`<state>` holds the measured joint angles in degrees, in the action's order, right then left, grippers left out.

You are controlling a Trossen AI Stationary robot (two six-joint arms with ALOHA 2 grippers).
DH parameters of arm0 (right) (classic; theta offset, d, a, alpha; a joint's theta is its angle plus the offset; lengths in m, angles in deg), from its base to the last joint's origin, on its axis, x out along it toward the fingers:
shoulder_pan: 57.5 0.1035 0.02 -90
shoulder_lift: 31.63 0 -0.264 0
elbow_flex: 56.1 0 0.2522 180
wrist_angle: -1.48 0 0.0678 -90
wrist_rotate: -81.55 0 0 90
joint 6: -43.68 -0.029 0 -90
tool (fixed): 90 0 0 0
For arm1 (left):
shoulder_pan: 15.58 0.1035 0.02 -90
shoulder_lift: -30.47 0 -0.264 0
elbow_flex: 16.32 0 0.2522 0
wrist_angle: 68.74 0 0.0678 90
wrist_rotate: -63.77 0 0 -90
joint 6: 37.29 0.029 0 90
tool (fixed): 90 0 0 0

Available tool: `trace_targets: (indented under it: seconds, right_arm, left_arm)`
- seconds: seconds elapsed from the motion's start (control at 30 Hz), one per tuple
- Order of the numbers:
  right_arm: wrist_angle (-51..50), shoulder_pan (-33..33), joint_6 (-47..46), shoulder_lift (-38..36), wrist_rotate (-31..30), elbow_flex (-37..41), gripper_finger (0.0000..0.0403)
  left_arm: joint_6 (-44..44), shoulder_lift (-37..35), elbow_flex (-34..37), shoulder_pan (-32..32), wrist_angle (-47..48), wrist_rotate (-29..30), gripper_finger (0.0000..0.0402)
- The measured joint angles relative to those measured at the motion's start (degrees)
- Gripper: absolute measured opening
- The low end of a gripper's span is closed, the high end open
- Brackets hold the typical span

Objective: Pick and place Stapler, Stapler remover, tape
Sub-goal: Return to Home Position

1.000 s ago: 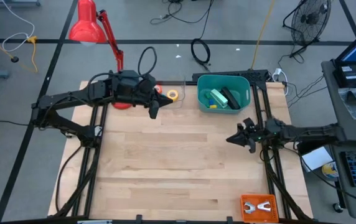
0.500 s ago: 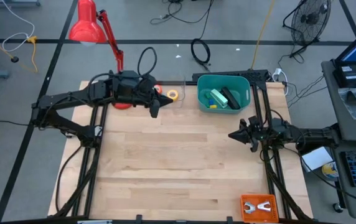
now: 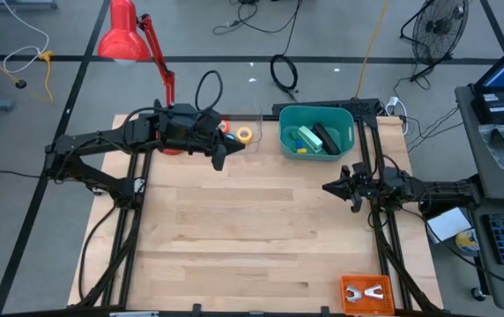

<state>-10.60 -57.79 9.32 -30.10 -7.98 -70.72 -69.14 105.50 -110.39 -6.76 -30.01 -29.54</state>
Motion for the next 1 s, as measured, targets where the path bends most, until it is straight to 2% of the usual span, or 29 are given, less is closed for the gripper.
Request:
trace_targets:
  seconds: [0.37, 0.5, 0.63, 0.77, 1.0]
  right_arm:
    - [2.41, 0.02, -0.91, 0.22, -0.44, 0.02, 0.0000]
    - [2.64, 0.02, -0.93, 0.22, -0.44, 0.02, 0.0000]
    - [2.72, 0.02, -0.93, 0.22, -0.44, 0.02, 0.0000]
    - [2.79, 0.02, -0.93, 0.27, -0.44, 0.07, 0.0000]
    - [3.84, 0.02, -0.94, 0.99, -0.45, 0.07, 0.0000]
  left_arm:
    - [9.55, -0.02, 0.01, 0.59, -0.03, 0.89, 0.0000]
    - [11.79, -0.18, 3.34, 1.62, -4.42, 1.70, 0.0000]
    - [10.40, -3.28, 13.93, 2.59, -15.68, -0.35, 0.0000]
    - [5.04, -9.12, 30.32, 2.51, -30.22, -0.17, 0.0000]
    - [-6.46, -26.13, 59.24, 1.01, -49.30, 8.32, 0.0000]
